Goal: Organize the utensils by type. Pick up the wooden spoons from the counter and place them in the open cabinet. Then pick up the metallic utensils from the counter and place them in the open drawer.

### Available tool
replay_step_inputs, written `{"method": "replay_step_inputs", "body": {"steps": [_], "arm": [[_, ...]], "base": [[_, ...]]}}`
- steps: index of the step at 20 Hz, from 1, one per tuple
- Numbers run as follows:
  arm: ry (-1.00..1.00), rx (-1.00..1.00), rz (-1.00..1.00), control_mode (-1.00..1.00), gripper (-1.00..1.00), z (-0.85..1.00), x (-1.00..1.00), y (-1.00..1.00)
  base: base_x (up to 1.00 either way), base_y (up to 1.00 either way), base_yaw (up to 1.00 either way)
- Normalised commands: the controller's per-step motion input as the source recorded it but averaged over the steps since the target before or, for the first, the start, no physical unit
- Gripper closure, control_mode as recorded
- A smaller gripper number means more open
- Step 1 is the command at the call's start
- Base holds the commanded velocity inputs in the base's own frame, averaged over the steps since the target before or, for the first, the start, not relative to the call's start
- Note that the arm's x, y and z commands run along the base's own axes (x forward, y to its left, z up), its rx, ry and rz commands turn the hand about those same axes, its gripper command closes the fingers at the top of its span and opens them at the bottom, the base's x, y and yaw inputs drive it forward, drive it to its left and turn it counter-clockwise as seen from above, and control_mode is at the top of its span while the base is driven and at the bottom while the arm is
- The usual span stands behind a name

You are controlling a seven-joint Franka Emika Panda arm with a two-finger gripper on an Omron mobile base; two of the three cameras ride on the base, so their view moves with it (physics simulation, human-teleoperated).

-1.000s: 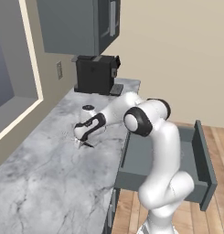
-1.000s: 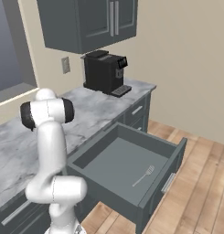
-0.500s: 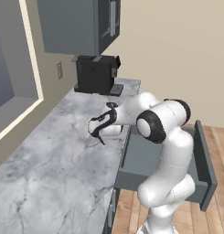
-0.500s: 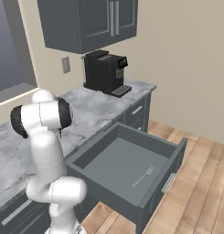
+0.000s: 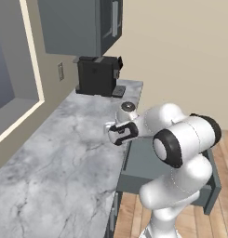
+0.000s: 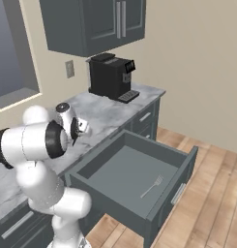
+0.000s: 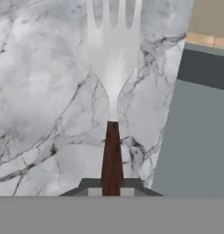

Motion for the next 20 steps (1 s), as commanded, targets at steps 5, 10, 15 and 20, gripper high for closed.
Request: {"method": "replay_step_inputs", "body": {"steps": [5,10,15,20], "arm": [[0.02,-0.02,-0.40,-1.00,1.00,0.90,-0.22,-0.93],[0.02,0.04,-0.37,-1.00,1.00,0.41,-0.20,-1.00],[-0.04,0.15,-0.36,-1.00,1.00,-0.03,-0.51,-1.00],[-0.02,0.07,-0.24,-1.00,1.00,-0.07,-0.71,-0.89]], "base": [[0.00,0.00,0.00],[0.00,0.00,0.00],[0.00,0.00,0.00],[0.00,0.00,0.00]]}}
